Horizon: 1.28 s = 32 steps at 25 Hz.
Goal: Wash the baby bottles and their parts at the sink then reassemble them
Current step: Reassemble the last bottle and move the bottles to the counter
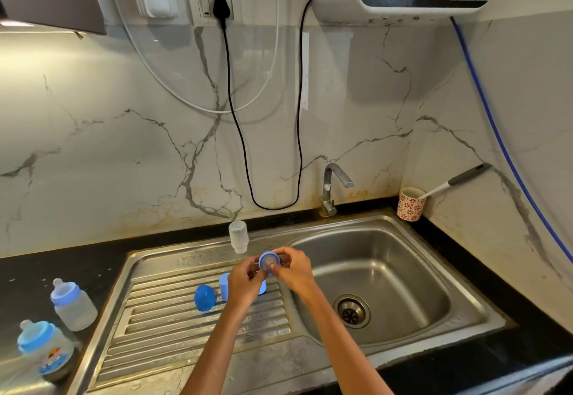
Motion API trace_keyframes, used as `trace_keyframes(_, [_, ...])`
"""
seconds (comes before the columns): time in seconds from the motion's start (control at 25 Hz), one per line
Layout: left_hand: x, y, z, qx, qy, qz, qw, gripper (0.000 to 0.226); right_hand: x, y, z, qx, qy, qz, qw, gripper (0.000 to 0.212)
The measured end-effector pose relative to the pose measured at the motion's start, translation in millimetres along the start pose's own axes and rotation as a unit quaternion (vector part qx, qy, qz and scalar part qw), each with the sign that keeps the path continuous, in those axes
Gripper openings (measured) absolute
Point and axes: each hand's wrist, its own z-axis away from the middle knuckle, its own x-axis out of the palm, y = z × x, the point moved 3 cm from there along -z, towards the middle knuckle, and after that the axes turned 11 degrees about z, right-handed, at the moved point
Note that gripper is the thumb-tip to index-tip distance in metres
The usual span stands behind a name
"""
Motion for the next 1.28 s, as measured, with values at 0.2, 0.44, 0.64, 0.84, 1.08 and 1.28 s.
trace_keyframes(0.2, [-2.6, 0.2, 4.6, 0.015, 0.0, -0.068, 0.998, 0.019, 16.4, -4.5, 3.9, 0.026, 0.003, 0.09, 0.996, 0.024])
trace_keyframes(0.44, [-11.7, -6.7, 6.7, -0.058, 0.063, -0.005, 0.996, 0.018, 23.5, -7.6, 2.0, -0.005, -0.035, 0.067, 0.997, 0.023])
trace_keyframes(0.64, [-16.2, -3.3, 7.3, -0.026, 0.033, -0.004, 0.999, 0.033, 19.8, -8.2, -0.3, -0.014, -0.039, 0.075, 0.996, 0.029])
trace_keyframes(0.84, [-19.6, 3.6, 7.9, 0.067, 0.031, -0.03, 0.997, 0.019, 15.2, -9.5, 0.8, -0.035, -0.029, 0.057, 0.997, 0.034])
trace_keyframes(1.08, [-14.0, -8.4, 7.8, -0.046, 0.028, 0.088, 0.995, 0.016, 16.9, -8.7, 2.1, 0.004, -0.005, 0.044, 0.999, 0.015])
trace_keyframes(1.28, [-10.6, -2.2, 7.5, 0.003, 0.019, 0.054, 0.998, 0.019, 15.2, -13.3, 8.2, 0.019, 0.007, 0.035, 0.999, 0.016])
